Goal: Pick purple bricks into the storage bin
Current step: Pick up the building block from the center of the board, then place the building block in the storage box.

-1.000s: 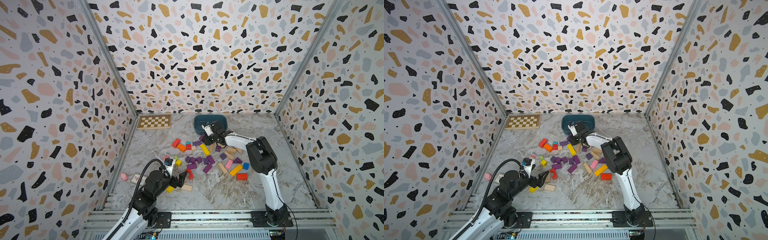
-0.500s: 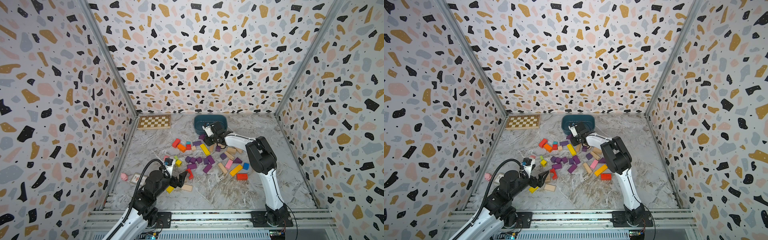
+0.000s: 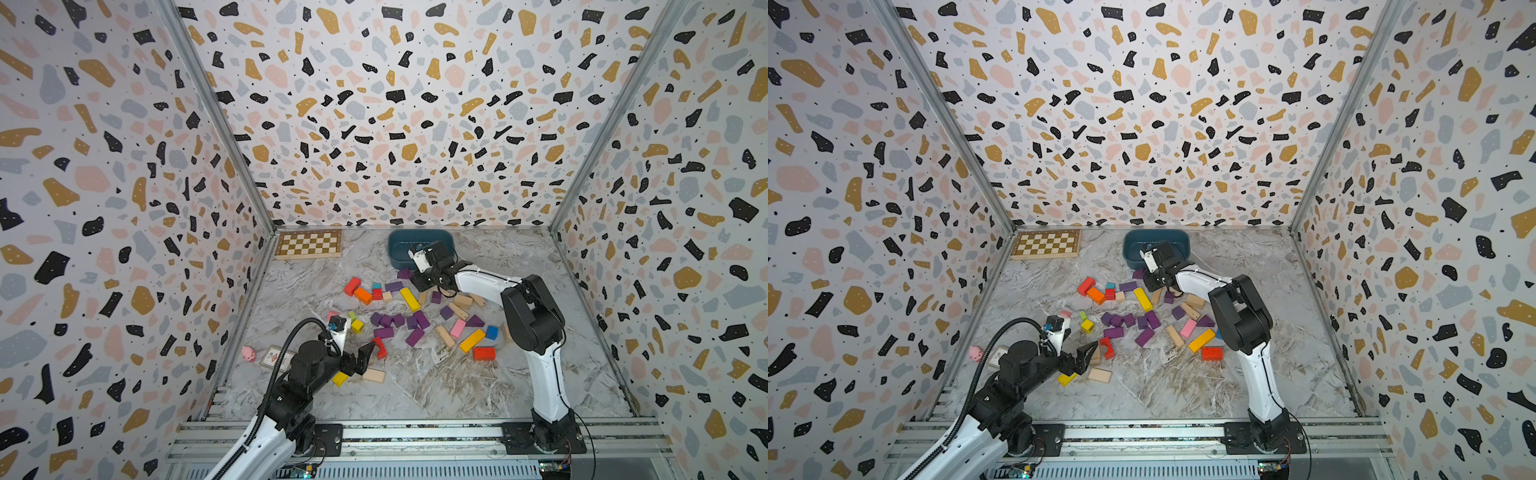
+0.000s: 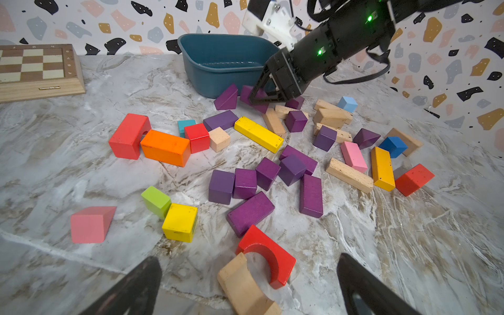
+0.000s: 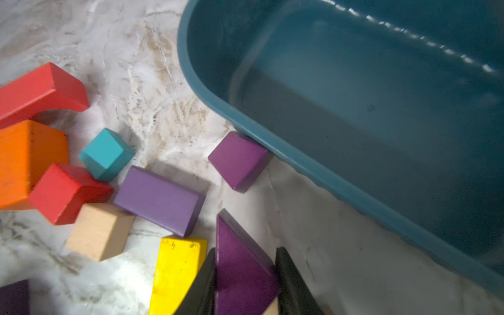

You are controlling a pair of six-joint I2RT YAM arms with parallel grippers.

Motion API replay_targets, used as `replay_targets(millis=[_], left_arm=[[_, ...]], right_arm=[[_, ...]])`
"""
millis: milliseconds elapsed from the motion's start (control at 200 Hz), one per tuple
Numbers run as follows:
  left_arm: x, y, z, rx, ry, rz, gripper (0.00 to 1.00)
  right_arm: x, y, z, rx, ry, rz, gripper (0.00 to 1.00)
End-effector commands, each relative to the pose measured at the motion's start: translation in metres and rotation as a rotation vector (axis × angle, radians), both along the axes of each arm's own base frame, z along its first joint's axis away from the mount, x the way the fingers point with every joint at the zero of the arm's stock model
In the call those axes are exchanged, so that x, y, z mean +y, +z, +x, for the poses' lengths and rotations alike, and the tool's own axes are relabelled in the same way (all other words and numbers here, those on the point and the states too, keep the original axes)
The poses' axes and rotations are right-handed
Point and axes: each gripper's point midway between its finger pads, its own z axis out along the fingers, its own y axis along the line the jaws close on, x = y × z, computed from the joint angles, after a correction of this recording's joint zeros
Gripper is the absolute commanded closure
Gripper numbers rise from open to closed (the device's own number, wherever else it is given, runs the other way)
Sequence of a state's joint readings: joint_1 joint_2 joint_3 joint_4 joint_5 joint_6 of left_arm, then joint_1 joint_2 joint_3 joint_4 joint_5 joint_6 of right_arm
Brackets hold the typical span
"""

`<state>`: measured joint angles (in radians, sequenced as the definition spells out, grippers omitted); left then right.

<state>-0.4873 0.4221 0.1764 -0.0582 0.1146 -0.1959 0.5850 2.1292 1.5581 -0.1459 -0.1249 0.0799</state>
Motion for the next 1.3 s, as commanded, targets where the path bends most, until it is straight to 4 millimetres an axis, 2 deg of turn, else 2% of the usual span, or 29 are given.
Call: replay_targets(millis=[0,120,195,270,395,546,671,816,981,1292], left_arm=[[-0.002,0.015,0.005,-0.051,0.006,-0.026,0.01],[-0.001,0.014,0.006,-0.049,0.013,-0.025,0.01],[-0.001,0.014,0.006,-0.045,0.013,-0.023,0.01],[-0.001,0.013,0.007,-0.042,0.016,-0.022,0.01],[0.000,0.013,0.009,-0.043,0.026,-0.018,0.01],[0.001,0.014,0.009,-0.046,0.033,-0.018,0.01],[0.002,0.015,0.009,-0.051,0.040,-0.020,0.01],[0.004,0.015,0.009,-0.056,0.047,-0.020,0.01],[0.005,0.017,0.009,-0.062,0.052,-0.023,0.01],[0.009,0.018,0.009,-0.073,0.075,-0.028,0.01]], right_arm=[[-0.005,0.066,-0.001,-0.091,-0.013,0.027,0.83],[-0.015,0.098,0.008,-0.126,-0.041,0.032,0.84],[-0.025,0.114,0.022,-0.145,-0.074,0.038,0.84],[-0.037,0.124,0.043,-0.151,-0.112,0.040,0.85],[-0.053,0.126,0.077,-0.149,-0.177,0.028,0.86],[-0.076,0.116,0.119,-0.140,-0.267,0.017,0.86],[-0.088,0.100,0.140,-0.118,-0.313,0.016,0.87],[-0.096,0.078,0.150,-0.093,-0.349,0.016,0.88],[-0.095,0.053,0.159,-0.065,-0.365,0.030,0.89],[-0.094,0.027,0.174,-0.042,-0.397,0.049,0.89]])
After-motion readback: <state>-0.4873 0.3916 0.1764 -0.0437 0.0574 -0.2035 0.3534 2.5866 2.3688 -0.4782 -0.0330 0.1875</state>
